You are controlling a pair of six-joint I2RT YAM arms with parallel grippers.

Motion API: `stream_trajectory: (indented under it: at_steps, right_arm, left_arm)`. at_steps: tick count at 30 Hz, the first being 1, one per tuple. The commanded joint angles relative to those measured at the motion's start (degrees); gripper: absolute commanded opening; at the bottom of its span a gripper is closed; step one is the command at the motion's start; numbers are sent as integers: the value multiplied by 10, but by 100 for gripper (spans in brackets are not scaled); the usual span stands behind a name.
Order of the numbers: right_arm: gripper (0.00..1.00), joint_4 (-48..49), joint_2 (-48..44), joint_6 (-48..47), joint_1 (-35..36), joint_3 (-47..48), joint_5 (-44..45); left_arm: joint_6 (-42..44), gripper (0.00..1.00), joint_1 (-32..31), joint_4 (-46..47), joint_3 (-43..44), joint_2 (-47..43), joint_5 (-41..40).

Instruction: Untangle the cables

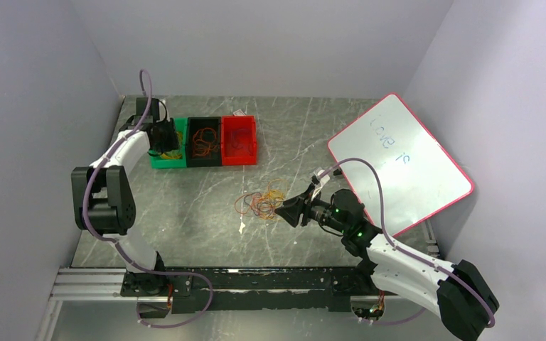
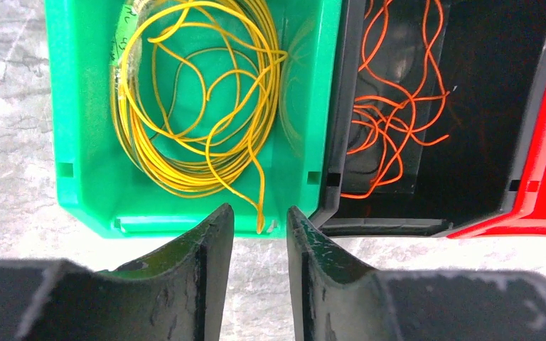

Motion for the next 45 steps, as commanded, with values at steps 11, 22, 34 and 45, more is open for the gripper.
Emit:
stream_trajectory:
  at_steps: [11, 22, 34, 45]
  right_arm:
    - [52, 11, -13, 2, 4, -7, 0]
    - [52, 0, -16, -4, 4, -2, 3]
    - [52, 1, -13, -5, 4, -1, 1]
    - [52, 4, -8, -3, 4, 2, 0]
  left_arm:
    - [3, 7, -5, 21, 19, 33, -26]
    - [15, 7, -3, 77, 50, 88, -8]
    - [4, 9, -1, 61, 48, 112, 0]
    - [1, 37, 0, 31, 65, 74, 0]
